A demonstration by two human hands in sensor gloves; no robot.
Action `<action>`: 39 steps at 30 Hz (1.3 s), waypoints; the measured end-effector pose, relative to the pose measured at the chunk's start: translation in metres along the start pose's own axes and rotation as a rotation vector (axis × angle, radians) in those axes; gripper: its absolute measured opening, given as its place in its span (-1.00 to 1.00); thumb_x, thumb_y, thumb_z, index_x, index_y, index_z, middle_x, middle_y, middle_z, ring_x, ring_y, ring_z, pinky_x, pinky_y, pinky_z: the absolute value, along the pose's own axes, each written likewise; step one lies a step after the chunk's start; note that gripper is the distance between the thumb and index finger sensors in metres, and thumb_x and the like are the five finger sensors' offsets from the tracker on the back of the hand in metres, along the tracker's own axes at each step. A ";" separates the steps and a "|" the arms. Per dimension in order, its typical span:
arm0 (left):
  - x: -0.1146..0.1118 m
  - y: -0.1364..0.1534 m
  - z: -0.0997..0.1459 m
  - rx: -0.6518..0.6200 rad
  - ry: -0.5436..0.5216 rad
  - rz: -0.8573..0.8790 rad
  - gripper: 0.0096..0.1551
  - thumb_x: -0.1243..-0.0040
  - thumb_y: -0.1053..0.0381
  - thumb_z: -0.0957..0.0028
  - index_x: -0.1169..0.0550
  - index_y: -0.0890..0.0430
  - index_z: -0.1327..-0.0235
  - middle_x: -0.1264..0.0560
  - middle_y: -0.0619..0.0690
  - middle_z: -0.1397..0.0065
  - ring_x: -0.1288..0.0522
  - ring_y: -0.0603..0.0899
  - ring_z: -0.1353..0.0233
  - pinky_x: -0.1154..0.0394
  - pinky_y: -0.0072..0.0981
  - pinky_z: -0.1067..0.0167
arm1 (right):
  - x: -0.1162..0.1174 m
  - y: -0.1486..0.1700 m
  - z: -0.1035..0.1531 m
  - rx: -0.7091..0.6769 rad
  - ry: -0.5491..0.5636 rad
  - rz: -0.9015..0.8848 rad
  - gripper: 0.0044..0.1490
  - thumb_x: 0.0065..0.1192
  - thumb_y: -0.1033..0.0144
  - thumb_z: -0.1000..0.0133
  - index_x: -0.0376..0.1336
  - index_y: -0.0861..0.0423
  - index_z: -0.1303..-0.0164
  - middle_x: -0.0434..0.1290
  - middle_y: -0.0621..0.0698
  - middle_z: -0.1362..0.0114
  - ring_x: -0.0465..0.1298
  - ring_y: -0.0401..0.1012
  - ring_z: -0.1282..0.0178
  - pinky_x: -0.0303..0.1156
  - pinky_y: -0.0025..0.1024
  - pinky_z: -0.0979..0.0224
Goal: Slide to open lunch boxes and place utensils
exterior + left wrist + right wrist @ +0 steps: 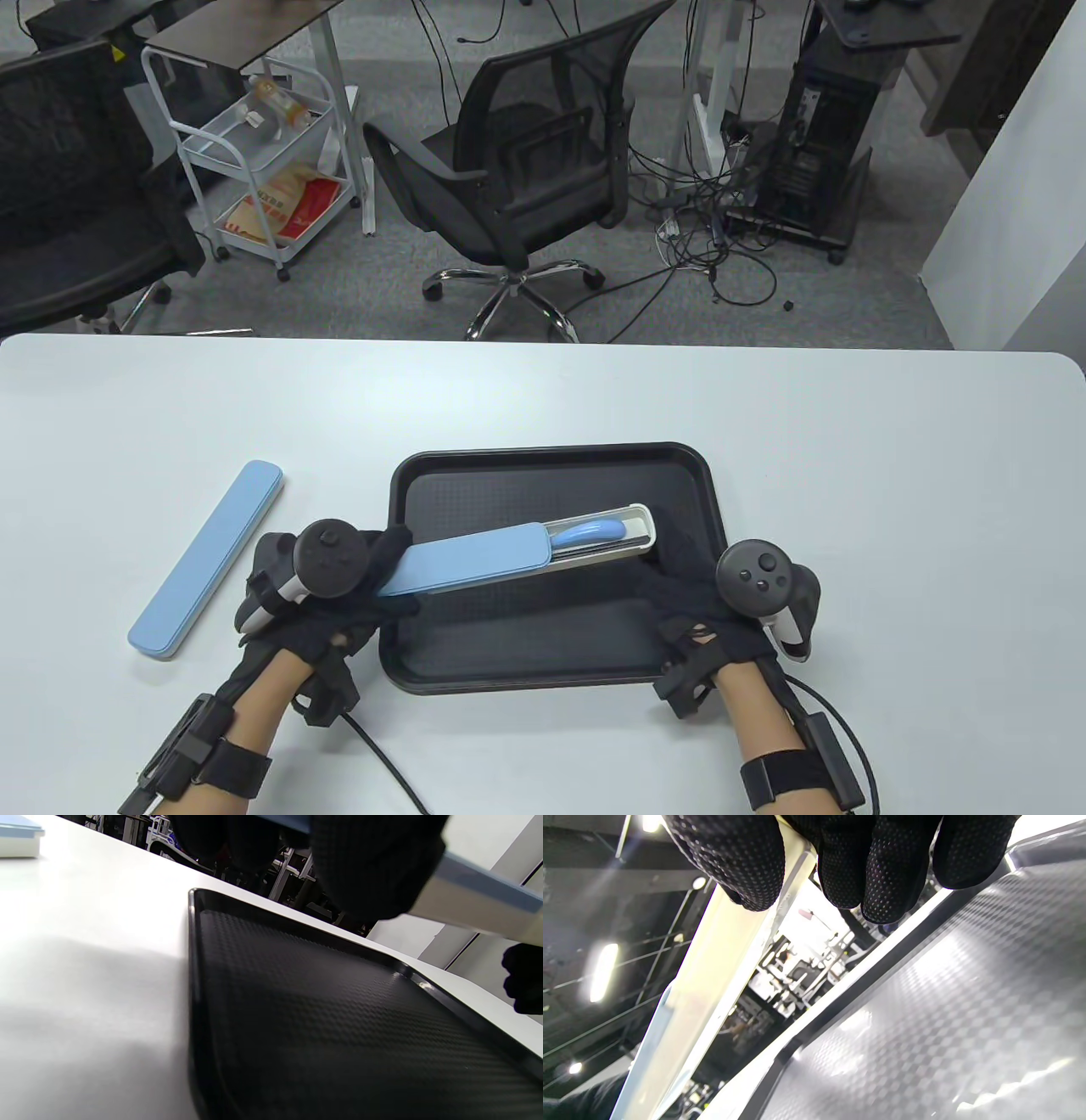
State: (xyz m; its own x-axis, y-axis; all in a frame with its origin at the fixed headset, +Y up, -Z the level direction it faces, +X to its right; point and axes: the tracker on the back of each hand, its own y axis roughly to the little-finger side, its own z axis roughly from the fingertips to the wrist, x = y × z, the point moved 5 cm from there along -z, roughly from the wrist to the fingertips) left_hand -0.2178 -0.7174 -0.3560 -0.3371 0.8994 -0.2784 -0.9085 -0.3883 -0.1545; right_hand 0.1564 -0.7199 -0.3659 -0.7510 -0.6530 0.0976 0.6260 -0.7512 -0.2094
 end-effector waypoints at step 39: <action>0.010 0.061 0.012 0.472 -0.197 0.097 0.03 -0.35 -0.14 -0.12 -0.03 0.09 -0.64 -0.16 0.10 -0.65 -0.24 0.34 -0.60 -0.18 0.51 -0.47 | 0.042 -0.057 0.010 -0.160 -0.027 0.506 -0.01 0.24 -0.05 -0.21 -0.04 0.21 -0.68 0.22 0.27 -0.66 0.32 0.30 -0.55 0.22 0.40 -0.47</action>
State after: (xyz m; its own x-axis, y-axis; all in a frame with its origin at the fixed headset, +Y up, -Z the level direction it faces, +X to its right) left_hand -0.2794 -0.7300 -0.3570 -0.4239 0.9022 -0.0795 -0.8681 -0.3797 0.3198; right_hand 0.0915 -0.7051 -0.3406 -0.3568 -0.9337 -0.0292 0.8671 -0.3193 -0.3824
